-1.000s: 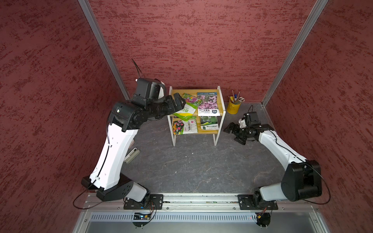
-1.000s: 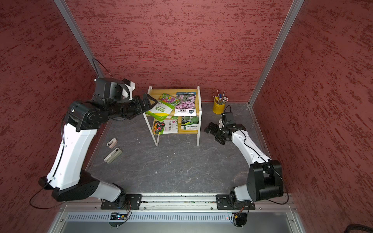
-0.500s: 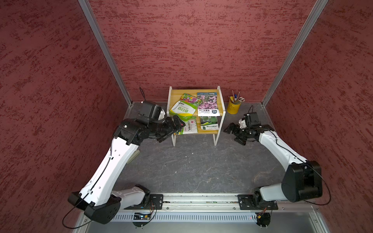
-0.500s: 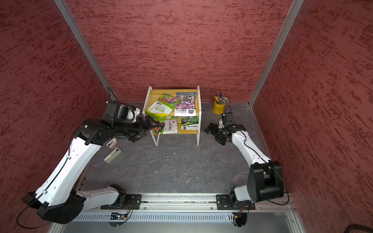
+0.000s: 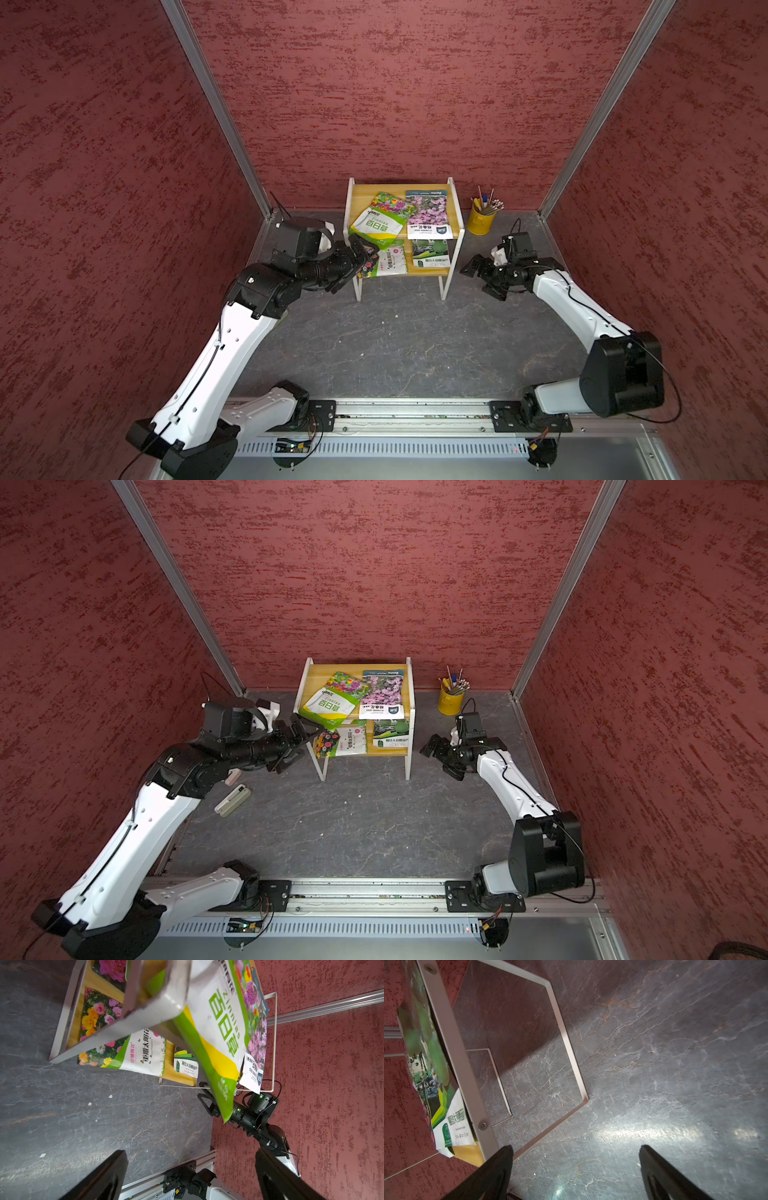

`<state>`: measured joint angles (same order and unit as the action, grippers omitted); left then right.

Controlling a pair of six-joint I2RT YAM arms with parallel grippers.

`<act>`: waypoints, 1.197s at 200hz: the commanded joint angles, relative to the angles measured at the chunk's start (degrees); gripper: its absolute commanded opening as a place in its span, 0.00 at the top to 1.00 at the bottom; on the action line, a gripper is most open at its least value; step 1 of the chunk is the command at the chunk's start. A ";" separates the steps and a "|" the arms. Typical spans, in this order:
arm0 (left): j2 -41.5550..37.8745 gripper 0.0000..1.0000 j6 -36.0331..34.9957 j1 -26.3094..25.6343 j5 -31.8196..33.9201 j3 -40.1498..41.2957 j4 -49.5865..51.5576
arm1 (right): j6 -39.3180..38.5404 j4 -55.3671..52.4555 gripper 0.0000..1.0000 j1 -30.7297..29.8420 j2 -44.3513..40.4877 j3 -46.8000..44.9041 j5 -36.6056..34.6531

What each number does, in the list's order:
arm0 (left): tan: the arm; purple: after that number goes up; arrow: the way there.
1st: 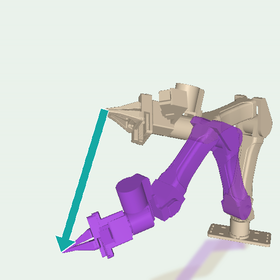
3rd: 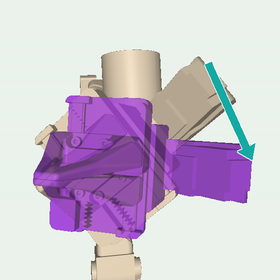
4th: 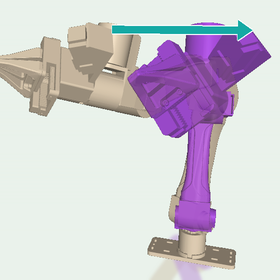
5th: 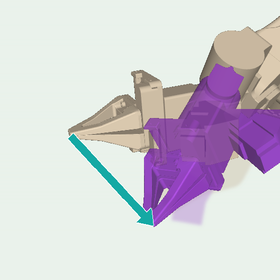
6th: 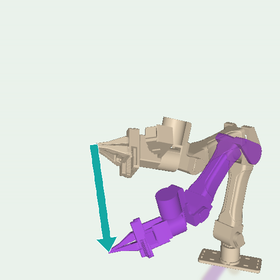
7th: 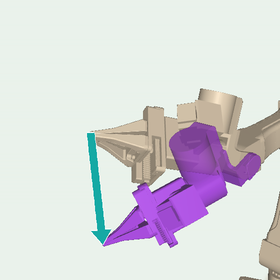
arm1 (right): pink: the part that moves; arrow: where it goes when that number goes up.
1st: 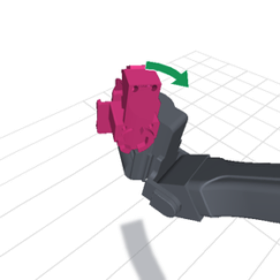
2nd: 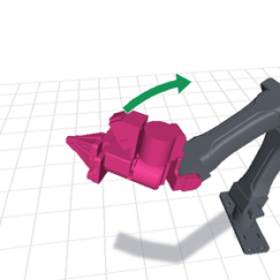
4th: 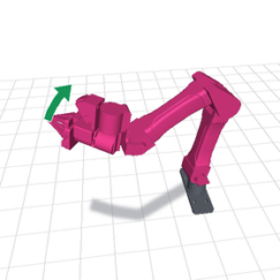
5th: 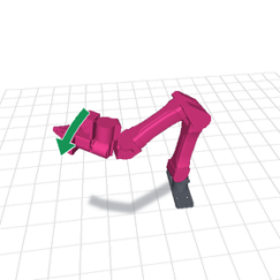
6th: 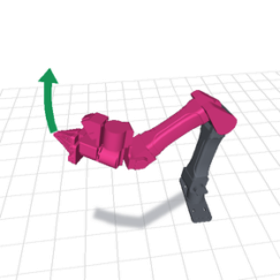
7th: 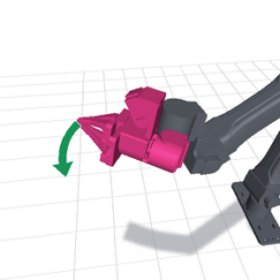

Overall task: Take the seed bag off the shelf
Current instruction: Pick up the seed packet from the shelf.

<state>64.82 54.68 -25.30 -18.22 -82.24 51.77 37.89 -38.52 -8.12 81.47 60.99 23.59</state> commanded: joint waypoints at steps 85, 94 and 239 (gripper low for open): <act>7.89 0.08 3.12 0.47 -2.08 -2.67 -14.52 | -0.27 -2.08 0.02 0.37 -2.88 1.00 -0.65; 8.34 0.11 3.92 0.14 -2.67 -2.62 -16.17 | -0.18 -2.02 0.02 0.38 -3.02 0.82 -0.73; 6.97 0.42 8.23 0.05 -6.36 -2.71 -18.35 | 2.63 0.59 0.02 0.36 -4.01 -1.84 -0.76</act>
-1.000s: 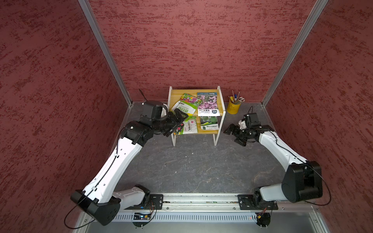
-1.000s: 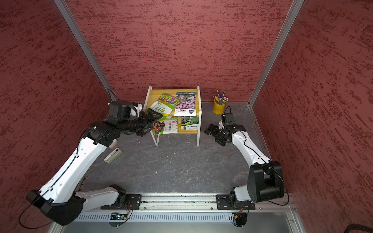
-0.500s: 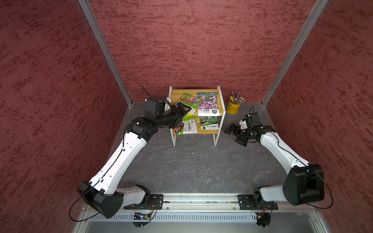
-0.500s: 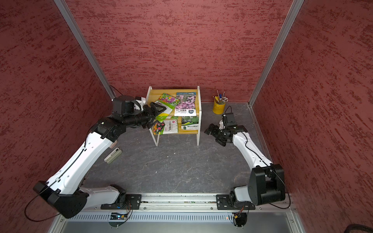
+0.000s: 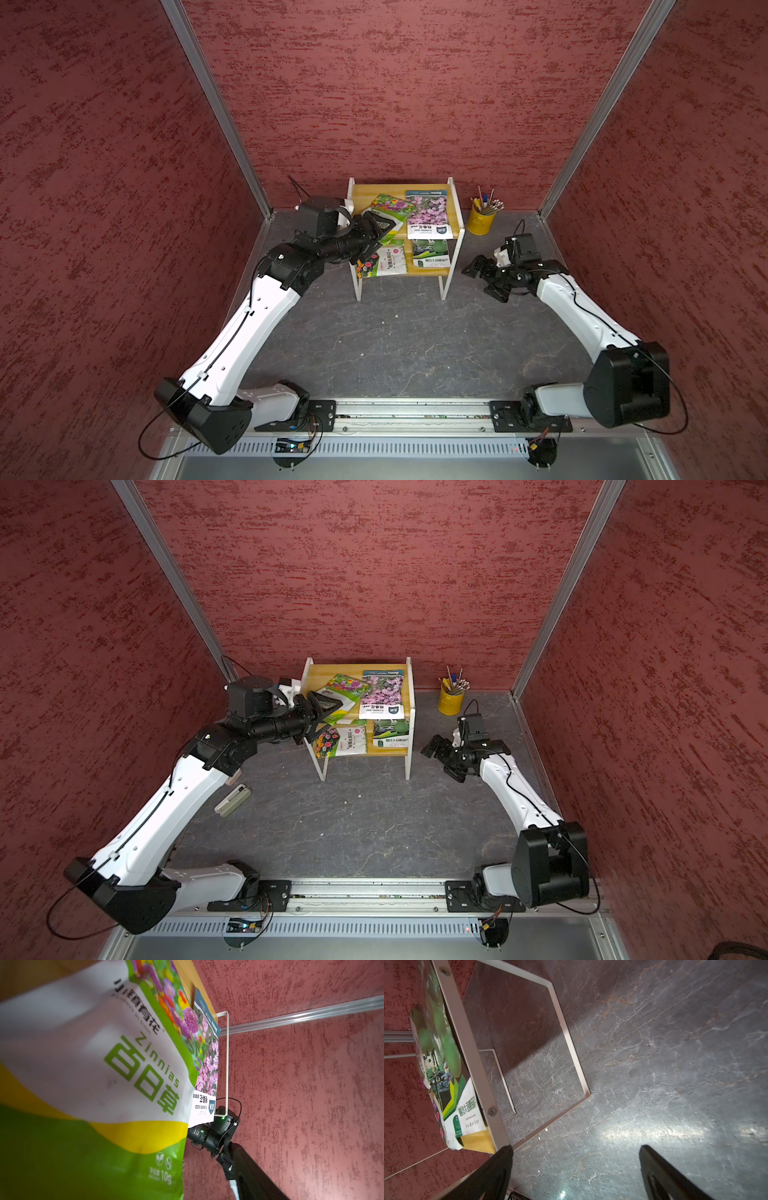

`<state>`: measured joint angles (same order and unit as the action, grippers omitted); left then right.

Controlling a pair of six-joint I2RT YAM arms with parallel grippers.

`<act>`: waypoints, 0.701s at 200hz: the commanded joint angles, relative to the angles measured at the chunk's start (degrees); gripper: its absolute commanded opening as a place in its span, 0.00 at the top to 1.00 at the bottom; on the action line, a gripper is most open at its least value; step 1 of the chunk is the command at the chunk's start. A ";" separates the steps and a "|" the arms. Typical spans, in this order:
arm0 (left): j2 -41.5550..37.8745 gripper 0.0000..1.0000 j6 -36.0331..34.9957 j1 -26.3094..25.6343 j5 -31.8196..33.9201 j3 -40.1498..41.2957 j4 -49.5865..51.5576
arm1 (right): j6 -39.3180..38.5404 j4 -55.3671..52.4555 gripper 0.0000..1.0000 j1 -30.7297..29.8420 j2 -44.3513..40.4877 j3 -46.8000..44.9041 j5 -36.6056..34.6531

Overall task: Take the seed bag off the shelf
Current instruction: Pick up the seed packet from the shelf.

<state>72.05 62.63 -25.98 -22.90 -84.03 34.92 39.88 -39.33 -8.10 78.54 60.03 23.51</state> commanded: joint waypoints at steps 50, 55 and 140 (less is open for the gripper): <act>1.16 0.67 1.09 2.24 -3.73 0.53 -2.30 | 0.73 1.45 0.01 0.34 -1.22 -1.06 -0.71; 1.32 0.70 1.07 2.30 -3.81 0.53 -2.18 | 0.73 1.45 0.02 0.37 -1.28 -1.14 -0.73; 3.33 1.00 1.27 2.86 -4.95 -0.48 -2.84 | 1.00 2.07 0.02 0.33 -1.03 -1.52 -0.60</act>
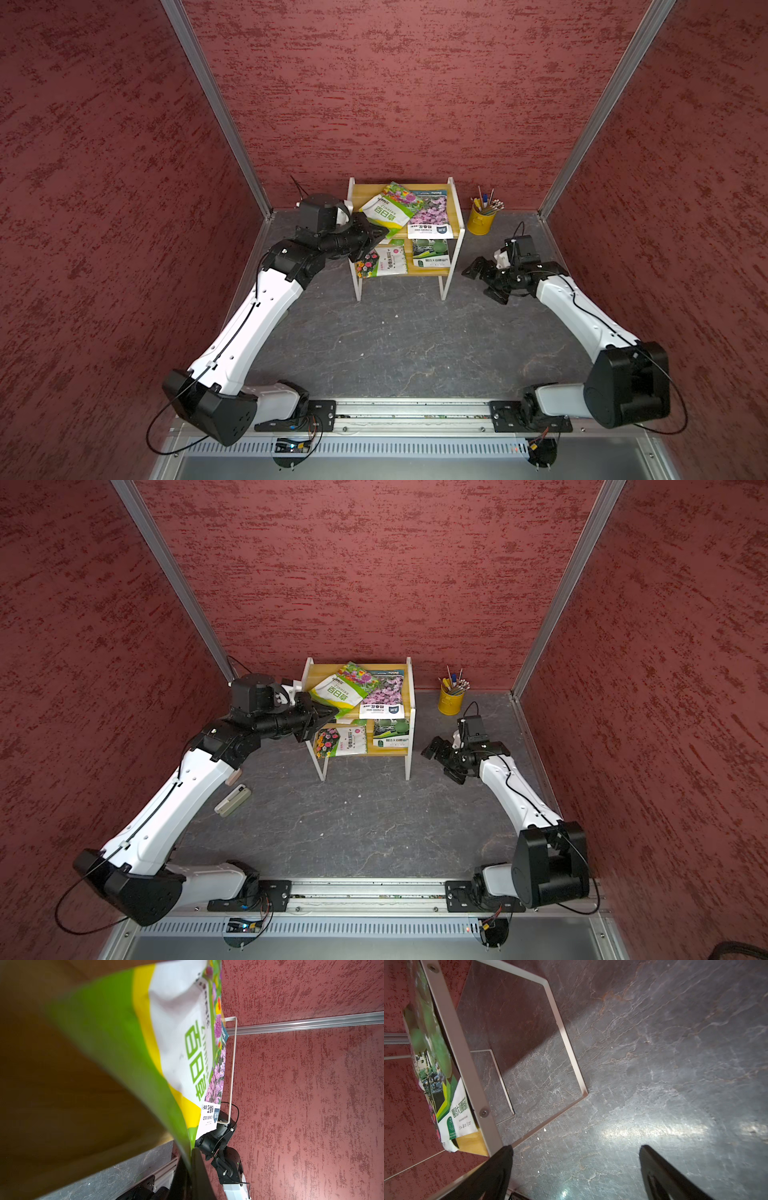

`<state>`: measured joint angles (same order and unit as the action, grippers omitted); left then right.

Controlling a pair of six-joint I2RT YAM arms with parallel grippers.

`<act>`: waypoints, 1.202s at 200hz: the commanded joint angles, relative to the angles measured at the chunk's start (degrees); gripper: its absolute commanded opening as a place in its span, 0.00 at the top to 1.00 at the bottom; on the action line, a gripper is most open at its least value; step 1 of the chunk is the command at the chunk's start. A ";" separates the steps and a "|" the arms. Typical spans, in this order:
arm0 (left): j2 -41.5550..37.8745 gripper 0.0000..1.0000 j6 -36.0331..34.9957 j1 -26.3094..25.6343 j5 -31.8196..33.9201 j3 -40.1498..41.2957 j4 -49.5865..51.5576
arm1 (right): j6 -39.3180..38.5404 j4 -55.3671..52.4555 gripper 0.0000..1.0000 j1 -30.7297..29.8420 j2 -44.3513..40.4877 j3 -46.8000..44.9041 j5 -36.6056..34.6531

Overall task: Take the seed bag off the shelf
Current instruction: Pick up the seed packet from the shelf.

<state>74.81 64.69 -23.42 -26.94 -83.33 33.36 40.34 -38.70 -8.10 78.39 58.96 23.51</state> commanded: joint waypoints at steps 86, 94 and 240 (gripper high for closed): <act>2.15 1.00 -2.19 0.47 0.04 -7.45 0.54 | 0.23 1.26 0.01 0.28 -0.10 0.92 -0.58; 2.26 1.00 -2.49 0.73 -0.04 -8.24 0.93 | 0.14 1.21 0.02 0.30 -0.13 0.95 -0.61; 8.47 1.00 -6.12 10.49 -4.54 -27.34 8.03 | 0.11 1.43 0.02 0.35 1.38 1.95 0.49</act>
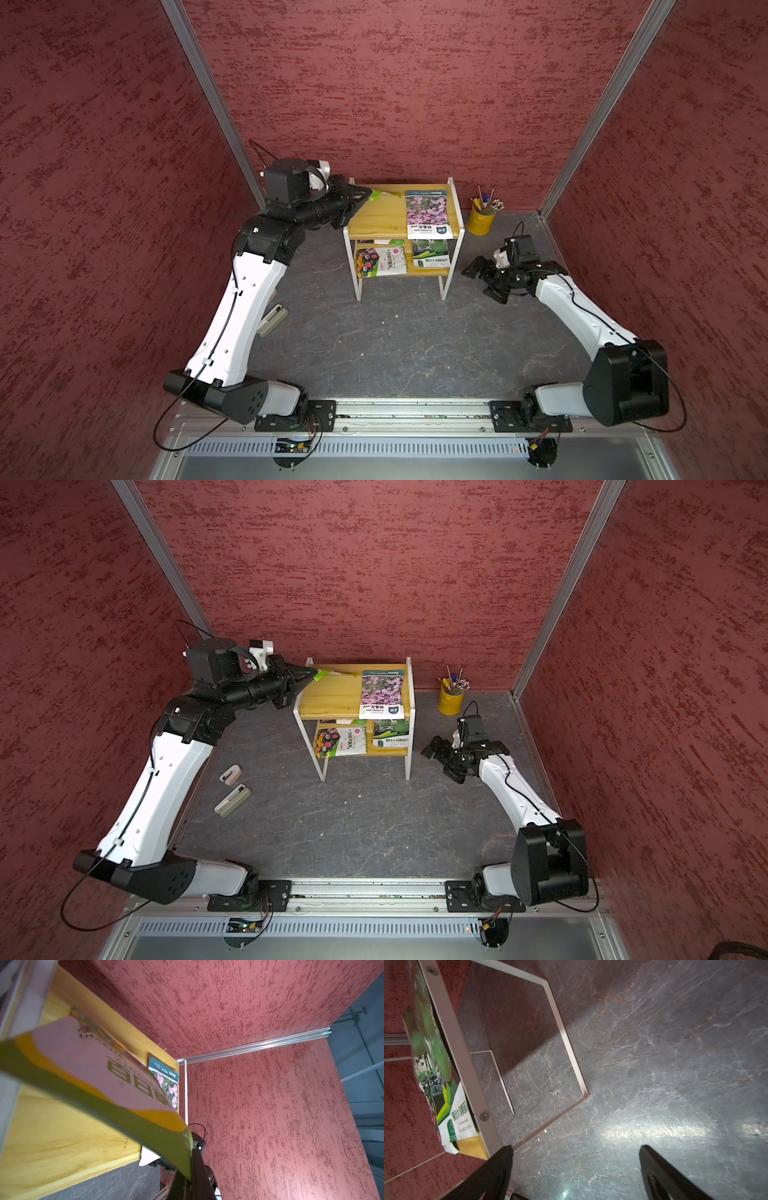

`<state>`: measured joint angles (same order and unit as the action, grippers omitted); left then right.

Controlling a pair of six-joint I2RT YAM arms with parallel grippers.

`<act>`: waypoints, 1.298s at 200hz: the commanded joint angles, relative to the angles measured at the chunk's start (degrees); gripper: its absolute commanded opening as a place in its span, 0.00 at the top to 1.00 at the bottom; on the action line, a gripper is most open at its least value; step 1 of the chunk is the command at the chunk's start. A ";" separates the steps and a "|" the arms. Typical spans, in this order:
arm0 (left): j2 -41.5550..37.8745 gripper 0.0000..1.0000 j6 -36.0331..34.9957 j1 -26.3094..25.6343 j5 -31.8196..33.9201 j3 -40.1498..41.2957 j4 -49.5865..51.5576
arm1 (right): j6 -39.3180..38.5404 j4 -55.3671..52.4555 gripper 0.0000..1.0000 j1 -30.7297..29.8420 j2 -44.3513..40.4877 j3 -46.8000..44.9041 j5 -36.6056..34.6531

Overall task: Take the seed bag off the shelf
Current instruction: Pick up the seed packet from the shelf, then place the seed packet at the center of the board.

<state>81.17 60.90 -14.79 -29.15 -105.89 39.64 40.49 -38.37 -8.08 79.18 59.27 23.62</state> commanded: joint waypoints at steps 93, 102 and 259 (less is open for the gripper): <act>8.08 1.00 -6.09 18.30 -10.13 -18.71 8.99 | 0.02 1.19 0.02 0.34 1.60 2.28 1.05; 6.76 1.00 -7.21 19.02 -9.72 -16.53 9.79 | -0.05 1.28 0.02 0.27 1.52 2.10 1.10; -18.48 1.00 -8.19 21.85 3.81 60.90 -6.81 | -0.94 3.69 0.02 0.28 3.16 -1.94 2.72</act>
<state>62.81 53.12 7.73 -28.36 -47.16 37.50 40.45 -36.21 -8.08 81.52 58.11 25.65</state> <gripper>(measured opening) 0.045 0.984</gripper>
